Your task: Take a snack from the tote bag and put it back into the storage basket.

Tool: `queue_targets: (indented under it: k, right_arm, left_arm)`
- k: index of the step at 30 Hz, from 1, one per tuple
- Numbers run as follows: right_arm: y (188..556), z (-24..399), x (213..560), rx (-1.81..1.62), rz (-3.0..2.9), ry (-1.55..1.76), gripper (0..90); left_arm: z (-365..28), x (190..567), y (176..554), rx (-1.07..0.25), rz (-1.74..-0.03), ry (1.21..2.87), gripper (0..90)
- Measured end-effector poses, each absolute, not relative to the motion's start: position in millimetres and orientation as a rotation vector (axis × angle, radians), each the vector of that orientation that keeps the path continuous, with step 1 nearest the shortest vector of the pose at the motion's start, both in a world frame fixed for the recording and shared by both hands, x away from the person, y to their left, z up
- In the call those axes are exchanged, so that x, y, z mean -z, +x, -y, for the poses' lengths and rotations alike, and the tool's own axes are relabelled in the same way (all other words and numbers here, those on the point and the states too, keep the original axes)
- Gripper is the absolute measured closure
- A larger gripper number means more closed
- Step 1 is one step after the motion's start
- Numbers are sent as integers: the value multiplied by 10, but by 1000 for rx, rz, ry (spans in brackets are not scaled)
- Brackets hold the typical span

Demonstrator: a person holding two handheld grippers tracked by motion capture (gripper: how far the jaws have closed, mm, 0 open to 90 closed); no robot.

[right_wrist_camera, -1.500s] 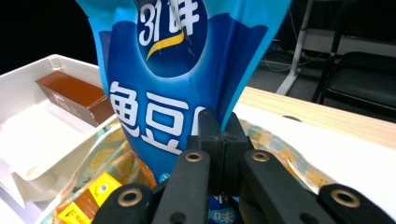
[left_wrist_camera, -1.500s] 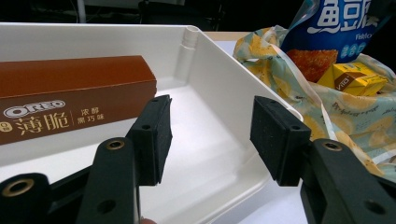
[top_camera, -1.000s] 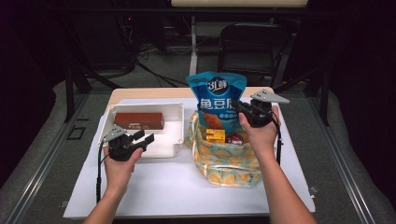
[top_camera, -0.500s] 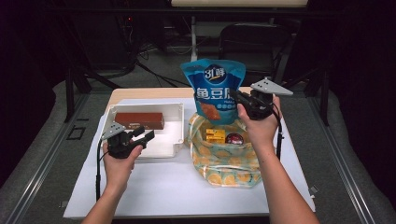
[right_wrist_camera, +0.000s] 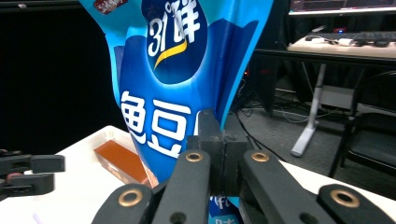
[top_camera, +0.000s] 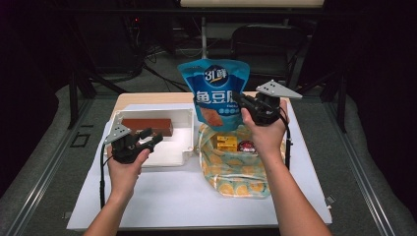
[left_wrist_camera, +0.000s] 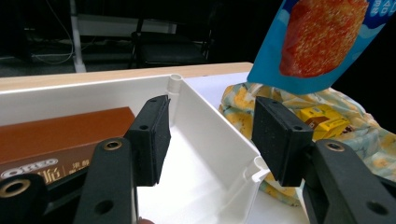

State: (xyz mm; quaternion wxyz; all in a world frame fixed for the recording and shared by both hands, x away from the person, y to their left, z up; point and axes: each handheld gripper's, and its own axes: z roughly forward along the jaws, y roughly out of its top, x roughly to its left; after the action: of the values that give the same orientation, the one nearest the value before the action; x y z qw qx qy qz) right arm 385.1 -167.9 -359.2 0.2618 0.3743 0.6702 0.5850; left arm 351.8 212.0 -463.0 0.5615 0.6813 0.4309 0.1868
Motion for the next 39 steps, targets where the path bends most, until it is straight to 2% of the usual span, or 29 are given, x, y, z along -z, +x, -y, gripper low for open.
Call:
queue_targets:
  k: [35, 39]
  right_arm:
    - [3704, 1271, 3652, -1669, -1885, 948, 900]
    - [3690, 1234, 3678, -1682, -1895, 943, 900]
  left_arm:
    - [-1543, 3951, 3702, -450, -854, 1568, 473]
    - [-1480, 3904, 3700, -445, -832, 1562, 498]
